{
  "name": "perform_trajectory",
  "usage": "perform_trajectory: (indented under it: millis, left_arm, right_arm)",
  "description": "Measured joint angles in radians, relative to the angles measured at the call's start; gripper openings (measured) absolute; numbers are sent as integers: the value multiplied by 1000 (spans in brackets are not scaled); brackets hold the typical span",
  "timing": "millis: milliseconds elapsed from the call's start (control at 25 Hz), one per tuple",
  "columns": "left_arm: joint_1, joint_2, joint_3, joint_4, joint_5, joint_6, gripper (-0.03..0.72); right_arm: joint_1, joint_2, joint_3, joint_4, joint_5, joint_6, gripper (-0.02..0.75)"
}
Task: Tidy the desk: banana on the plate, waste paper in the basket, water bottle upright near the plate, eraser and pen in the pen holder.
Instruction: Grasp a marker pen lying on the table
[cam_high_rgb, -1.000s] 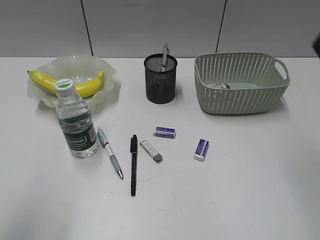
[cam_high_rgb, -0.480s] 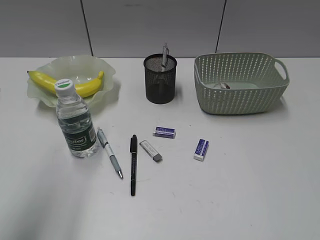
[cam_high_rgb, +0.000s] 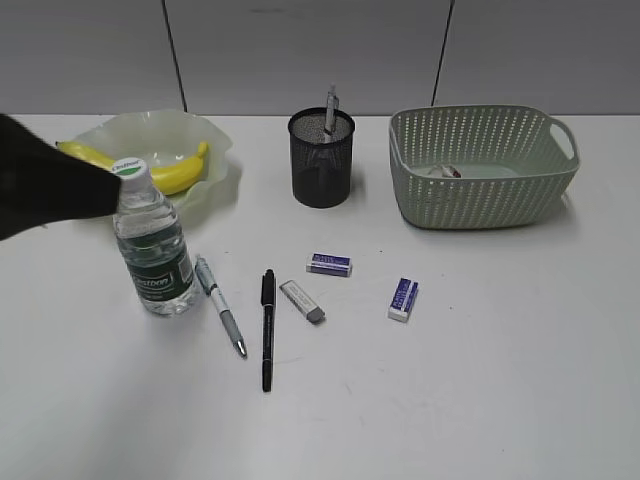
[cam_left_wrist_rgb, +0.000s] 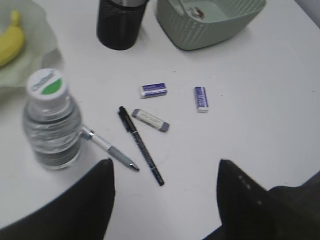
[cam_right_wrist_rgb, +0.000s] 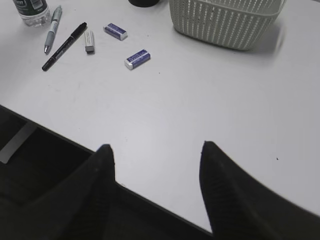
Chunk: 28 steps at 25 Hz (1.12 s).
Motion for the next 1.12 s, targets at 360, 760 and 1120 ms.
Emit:
perform_trajectory:
  millis: [360, 760, 1120]
  left_arm:
    - [-188, 391, -147, -1, -64, -100, 480]
    - [-194, 818, -473, 210, 168, -407, 480]
    - [-194, 1060, -661, 262, 347, -451, 480]
  right_arm:
    - [0, 2, 30, -7, -84, -2, 436]
    - [0, 2, 30, -8, -85, -5, 436]
    - [0, 2, 31, -8, -86, -5, 436]
